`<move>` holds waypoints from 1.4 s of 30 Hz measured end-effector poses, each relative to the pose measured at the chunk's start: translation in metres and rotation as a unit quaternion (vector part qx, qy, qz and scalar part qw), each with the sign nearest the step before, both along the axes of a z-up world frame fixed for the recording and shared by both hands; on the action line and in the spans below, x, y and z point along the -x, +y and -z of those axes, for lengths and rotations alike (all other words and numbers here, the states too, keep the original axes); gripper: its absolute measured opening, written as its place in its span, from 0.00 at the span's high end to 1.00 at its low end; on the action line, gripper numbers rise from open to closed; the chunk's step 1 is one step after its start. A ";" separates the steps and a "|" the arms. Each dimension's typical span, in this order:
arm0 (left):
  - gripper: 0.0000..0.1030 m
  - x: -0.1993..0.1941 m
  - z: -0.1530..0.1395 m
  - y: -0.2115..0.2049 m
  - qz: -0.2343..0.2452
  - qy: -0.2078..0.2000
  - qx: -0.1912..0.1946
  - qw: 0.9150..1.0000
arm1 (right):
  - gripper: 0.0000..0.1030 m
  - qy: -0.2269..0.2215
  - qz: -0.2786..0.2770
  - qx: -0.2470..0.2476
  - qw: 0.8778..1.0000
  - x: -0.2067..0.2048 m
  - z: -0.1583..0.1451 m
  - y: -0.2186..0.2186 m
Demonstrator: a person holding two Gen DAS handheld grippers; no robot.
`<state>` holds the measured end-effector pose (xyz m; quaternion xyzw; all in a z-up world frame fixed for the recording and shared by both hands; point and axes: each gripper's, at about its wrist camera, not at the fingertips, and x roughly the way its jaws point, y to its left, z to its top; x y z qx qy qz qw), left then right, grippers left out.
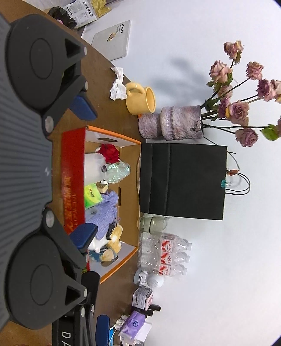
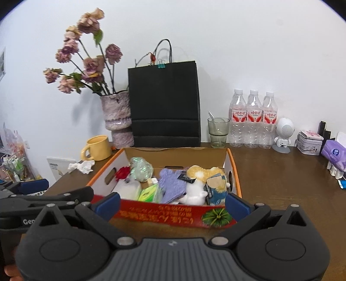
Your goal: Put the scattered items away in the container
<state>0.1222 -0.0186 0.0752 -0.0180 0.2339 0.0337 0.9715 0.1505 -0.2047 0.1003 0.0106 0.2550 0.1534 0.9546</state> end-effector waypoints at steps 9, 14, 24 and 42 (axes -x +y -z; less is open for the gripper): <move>0.00 0.035 -0.007 0.002 -0.006 -0.004 0.004 1.000 | 0.00 -0.011 -0.001 0.009 1.000 0.038 -0.010 0.003; 0.00 0.042 -0.010 0.001 -0.008 -0.008 -0.001 1.000 | 0.00 -0.011 0.000 0.006 1.000 0.045 -0.012 0.002; 0.00 0.045 -0.009 0.001 -0.009 -0.005 -0.002 1.000 | 0.00 -0.009 0.001 0.009 1.000 0.050 -0.011 0.002; 0.00 0.046 -0.008 0.002 -0.012 -0.002 -0.002 1.000 | 0.00 -0.003 -0.003 0.012 1.000 0.049 -0.007 0.002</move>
